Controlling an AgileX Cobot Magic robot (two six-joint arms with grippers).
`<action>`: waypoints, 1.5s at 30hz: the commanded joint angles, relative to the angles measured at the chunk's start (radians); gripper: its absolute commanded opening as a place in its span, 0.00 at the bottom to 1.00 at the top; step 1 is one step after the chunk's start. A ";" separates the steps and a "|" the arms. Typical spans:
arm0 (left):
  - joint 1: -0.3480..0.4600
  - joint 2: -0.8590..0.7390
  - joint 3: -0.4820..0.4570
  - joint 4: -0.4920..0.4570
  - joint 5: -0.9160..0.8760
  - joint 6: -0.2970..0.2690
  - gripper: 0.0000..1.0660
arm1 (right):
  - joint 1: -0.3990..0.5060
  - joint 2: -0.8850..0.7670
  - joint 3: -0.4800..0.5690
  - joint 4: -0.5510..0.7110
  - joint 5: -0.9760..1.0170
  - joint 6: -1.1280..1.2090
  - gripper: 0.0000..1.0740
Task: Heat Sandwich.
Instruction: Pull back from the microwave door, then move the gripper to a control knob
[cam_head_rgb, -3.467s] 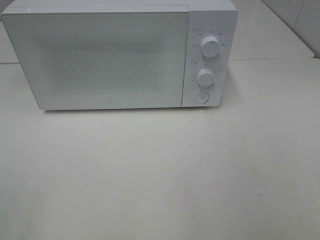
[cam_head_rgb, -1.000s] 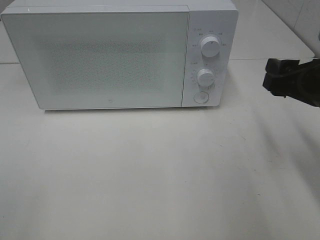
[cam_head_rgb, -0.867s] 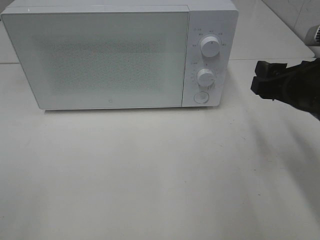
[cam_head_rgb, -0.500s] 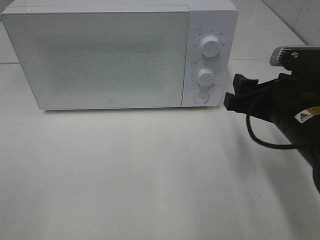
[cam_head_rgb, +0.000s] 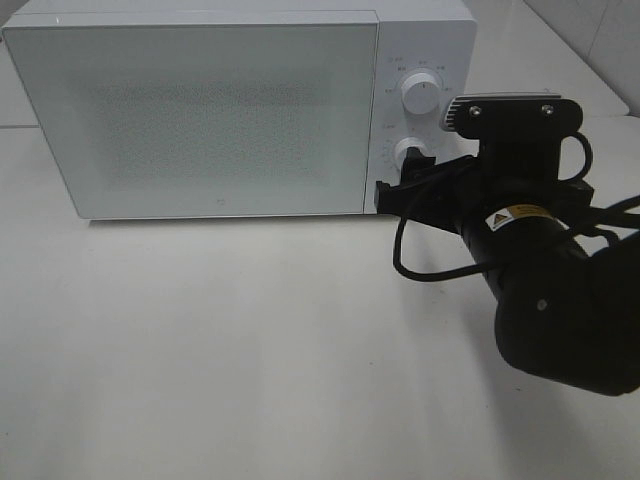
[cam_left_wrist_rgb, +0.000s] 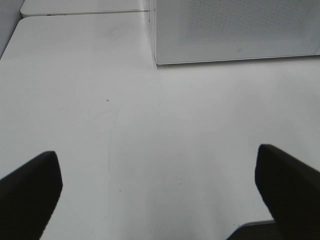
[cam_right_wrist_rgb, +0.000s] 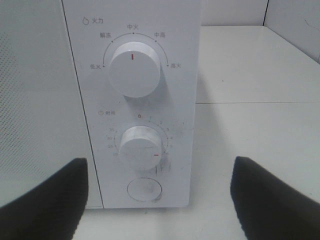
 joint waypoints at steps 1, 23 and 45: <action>0.003 -0.023 0.003 -0.001 -0.012 0.000 0.92 | 0.004 0.031 -0.044 0.002 -0.003 -0.018 0.71; 0.003 -0.023 0.003 -0.001 -0.012 0.000 0.92 | -0.111 0.234 -0.249 -0.097 0.078 -0.016 0.71; 0.003 -0.023 0.003 -0.001 -0.012 0.000 0.92 | -0.173 0.313 -0.316 -0.172 0.059 0.059 0.71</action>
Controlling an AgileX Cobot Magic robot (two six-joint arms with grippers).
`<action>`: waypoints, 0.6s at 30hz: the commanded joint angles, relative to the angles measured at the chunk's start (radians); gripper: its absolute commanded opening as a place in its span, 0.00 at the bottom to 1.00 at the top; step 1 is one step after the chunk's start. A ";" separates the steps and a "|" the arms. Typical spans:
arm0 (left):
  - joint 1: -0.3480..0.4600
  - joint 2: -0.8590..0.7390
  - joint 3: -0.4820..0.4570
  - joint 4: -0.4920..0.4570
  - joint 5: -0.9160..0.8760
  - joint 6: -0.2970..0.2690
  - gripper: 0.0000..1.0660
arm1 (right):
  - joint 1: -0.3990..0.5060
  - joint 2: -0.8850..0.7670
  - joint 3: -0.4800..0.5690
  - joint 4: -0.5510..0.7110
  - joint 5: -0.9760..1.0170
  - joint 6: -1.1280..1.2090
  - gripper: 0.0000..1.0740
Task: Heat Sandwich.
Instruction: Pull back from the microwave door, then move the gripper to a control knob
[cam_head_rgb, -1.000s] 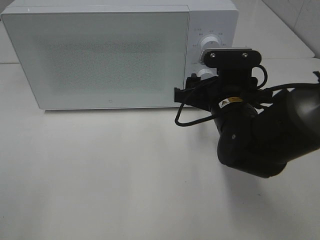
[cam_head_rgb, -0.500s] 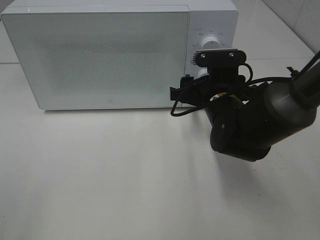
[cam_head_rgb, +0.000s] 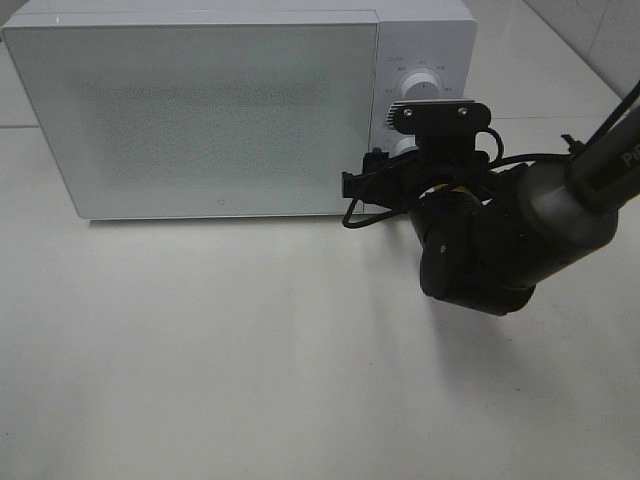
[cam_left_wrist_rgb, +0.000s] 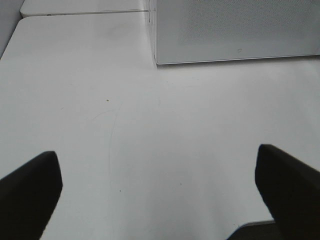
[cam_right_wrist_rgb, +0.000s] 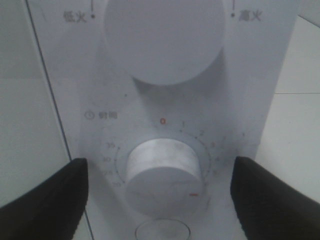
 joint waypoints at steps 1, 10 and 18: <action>0.003 -0.023 0.003 -0.001 -0.012 0.000 0.92 | -0.018 0.004 -0.025 -0.022 -0.021 0.008 0.71; 0.003 -0.023 0.003 -0.001 -0.012 0.000 0.92 | -0.021 0.009 -0.035 -0.033 -0.029 0.008 0.71; 0.003 -0.023 0.003 -0.001 -0.012 0.000 0.92 | -0.021 0.009 -0.035 -0.033 -0.019 0.008 0.71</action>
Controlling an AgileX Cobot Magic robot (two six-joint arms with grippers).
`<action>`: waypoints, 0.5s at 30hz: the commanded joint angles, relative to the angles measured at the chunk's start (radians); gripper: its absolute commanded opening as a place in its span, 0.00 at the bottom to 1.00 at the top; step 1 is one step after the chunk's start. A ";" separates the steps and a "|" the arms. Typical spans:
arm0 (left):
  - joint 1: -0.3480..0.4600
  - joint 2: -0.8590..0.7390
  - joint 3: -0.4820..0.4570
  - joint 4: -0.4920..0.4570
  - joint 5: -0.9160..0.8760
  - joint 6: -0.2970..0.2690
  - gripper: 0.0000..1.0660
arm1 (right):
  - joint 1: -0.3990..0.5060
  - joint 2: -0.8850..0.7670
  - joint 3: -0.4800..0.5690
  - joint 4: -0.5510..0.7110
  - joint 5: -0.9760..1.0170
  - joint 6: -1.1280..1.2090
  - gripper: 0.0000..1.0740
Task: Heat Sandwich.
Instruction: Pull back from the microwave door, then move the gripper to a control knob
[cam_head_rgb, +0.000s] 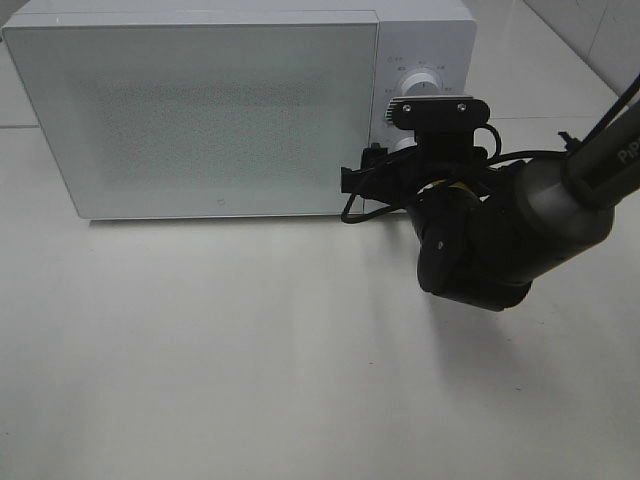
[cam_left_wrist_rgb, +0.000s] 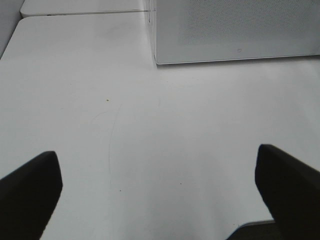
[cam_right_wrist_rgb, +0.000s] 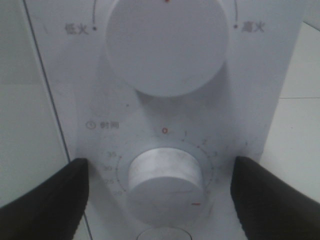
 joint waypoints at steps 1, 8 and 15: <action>0.003 -0.023 0.003 -0.001 -0.012 0.000 0.92 | -0.011 0.001 -0.021 -0.023 -0.008 0.005 0.71; 0.003 -0.023 0.003 -0.001 -0.012 0.000 0.92 | 0.001 0.000 -0.021 -0.004 -0.008 -0.005 0.71; 0.003 -0.023 0.003 -0.001 -0.012 0.000 0.92 | 0.024 0.000 0.015 0.004 -0.031 -0.006 0.71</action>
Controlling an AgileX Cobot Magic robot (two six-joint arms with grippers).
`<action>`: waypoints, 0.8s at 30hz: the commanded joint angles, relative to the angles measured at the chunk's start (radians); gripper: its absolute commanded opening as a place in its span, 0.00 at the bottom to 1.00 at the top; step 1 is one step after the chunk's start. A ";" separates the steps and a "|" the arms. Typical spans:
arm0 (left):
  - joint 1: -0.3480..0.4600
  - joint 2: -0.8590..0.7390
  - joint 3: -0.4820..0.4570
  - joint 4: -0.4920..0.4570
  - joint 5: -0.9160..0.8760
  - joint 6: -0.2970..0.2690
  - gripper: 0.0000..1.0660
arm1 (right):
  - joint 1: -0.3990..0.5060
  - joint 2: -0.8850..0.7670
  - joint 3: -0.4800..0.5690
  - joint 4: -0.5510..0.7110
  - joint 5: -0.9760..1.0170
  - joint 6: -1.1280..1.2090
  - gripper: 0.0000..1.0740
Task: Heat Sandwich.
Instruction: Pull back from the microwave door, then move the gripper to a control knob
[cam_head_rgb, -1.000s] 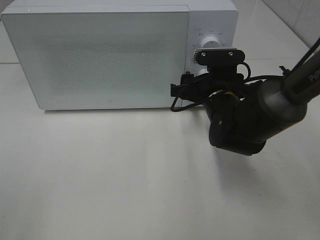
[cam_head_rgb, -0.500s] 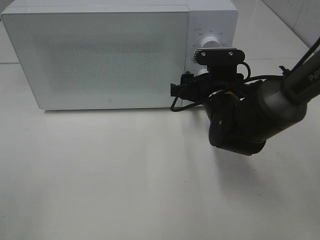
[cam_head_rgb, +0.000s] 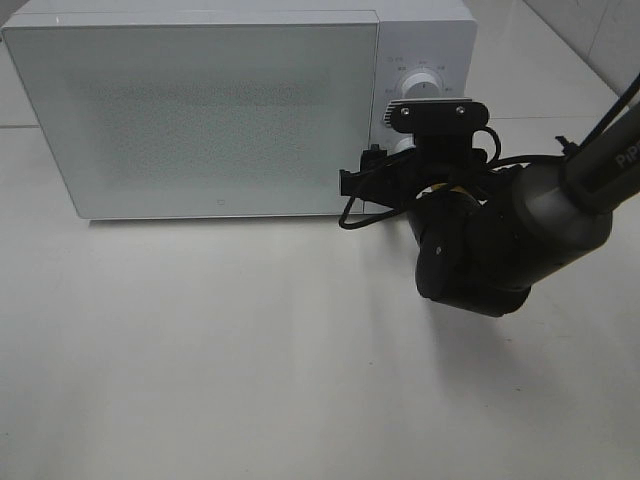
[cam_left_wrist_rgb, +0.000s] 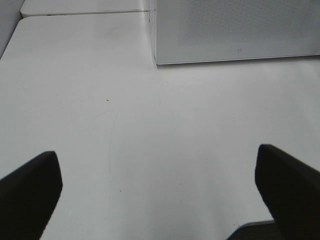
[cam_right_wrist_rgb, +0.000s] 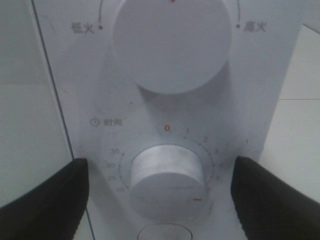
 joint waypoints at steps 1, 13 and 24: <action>0.003 -0.023 0.003 -0.001 -0.012 0.000 0.92 | 0.005 0.000 0.004 -0.005 -0.014 -0.003 0.71; 0.003 -0.023 0.003 -0.001 -0.012 0.000 0.92 | 0.005 0.000 0.002 -0.005 -0.024 0.000 0.64; 0.003 -0.023 0.003 -0.001 -0.012 0.000 0.92 | 0.002 0.000 0.001 -0.006 -0.039 0.028 0.09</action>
